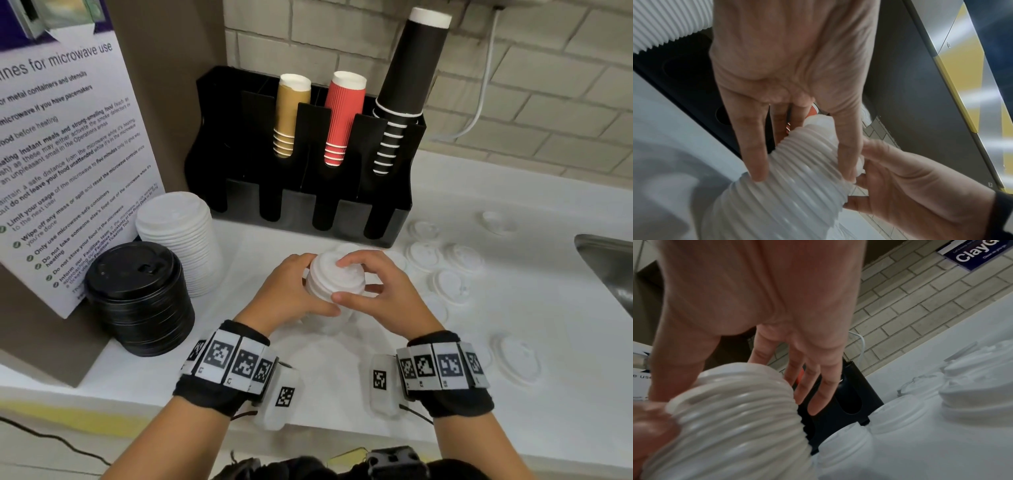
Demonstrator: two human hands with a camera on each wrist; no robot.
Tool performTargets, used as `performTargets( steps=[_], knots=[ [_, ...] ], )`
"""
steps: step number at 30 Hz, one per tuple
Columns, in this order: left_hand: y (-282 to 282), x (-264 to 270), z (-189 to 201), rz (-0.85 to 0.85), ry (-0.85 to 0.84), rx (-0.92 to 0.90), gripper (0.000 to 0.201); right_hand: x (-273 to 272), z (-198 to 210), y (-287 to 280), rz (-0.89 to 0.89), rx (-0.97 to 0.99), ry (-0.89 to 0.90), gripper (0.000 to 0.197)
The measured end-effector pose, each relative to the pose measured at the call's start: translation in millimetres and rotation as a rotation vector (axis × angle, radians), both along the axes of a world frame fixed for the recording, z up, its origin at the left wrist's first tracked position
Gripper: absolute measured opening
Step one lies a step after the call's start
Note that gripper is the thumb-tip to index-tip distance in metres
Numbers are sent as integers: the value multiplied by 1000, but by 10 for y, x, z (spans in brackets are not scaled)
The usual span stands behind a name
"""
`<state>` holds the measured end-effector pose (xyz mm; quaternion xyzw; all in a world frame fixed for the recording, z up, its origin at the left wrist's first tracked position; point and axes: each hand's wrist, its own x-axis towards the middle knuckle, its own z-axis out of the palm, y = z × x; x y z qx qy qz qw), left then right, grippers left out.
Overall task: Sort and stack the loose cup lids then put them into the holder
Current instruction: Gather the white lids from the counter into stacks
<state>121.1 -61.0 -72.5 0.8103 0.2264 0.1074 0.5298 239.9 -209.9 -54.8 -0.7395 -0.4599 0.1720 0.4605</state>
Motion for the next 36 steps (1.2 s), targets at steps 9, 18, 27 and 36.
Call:
performTargets(
  steps=[9,18,27,36],
  knots=[
    [4,13,-17,-6,-8,-20,71,7,54,3,50,-97,-75,42],
    [20,4,-15,-16,20,-29,72,236,168,73,51,-98,-7,21],
    [10,15,-9,-3,39,-31,76,729,-52,561,16,-861,-595,35],
    [4,10,-7,-16,50,-36,94,798,-27,584,27,-754,-456,28]
  ],
)
